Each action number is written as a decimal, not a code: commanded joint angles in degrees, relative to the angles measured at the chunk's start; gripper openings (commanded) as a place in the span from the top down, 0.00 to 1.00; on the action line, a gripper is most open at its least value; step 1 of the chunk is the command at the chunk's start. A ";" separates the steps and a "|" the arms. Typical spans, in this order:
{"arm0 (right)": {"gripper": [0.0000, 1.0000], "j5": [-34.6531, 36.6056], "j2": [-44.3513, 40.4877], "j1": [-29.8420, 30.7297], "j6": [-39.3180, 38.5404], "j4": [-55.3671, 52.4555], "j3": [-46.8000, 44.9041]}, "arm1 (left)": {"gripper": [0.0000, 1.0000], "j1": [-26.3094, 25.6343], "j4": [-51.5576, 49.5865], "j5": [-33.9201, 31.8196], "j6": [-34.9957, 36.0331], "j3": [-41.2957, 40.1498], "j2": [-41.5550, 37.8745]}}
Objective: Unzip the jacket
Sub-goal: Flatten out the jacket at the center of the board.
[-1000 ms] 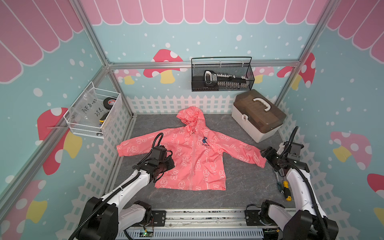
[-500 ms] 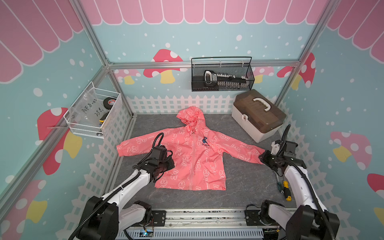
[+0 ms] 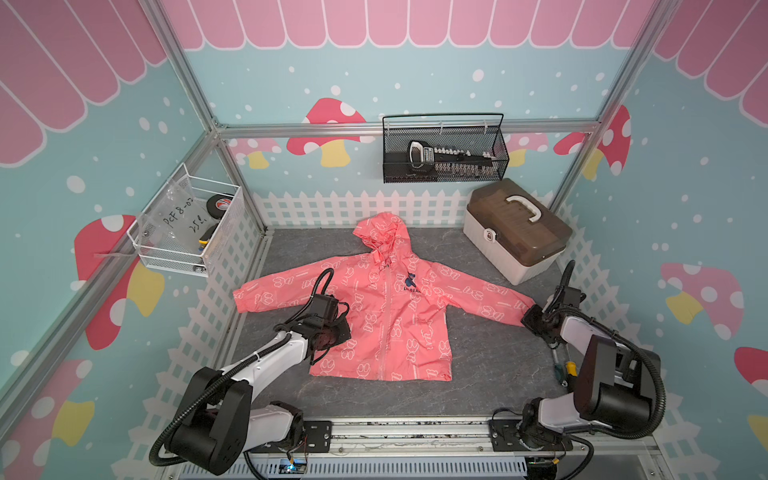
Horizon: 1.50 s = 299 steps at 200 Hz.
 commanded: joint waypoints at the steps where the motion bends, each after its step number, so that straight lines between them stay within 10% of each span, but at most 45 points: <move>1: 0.91 4.23 2.02 -3.00 1.46 2.98 1.38 | 0.92 -0.17 -2.20 -2.32 -0.19 0.95 1.04; 58: 0.78 6.59 -7.43 -3.47 -3.46 -1.34 1.23 | 0.72 -0.09 -3.56 -2.94 0.09 1.13 -2.35; 97: 0.38 8.39 -13.51 7.50 -9.22 -15.70 8.15 | 0.41 -0.09 -10.22 -10.76 -0.12 1.67 -9.39; 161: 0.27 0.29 -17.80 24.25 -2.88 -20.53 3.40 | 0.24 0.00 -10.63 -8.99 -4.22 0.08 -5.79; 267: 0.42 1.58 -6.21 51.09 2.49 -13.14 1.44 | 0.49 -2.87 -4.92 -3.97 -5.92 -4.01 -0.36; 299: 0.50 4.17 -2.25 53.67 2.96 -12.94 0.87 | 0.74 -6.27 -5.13 -4.75 -8.01 -4.97 -0.26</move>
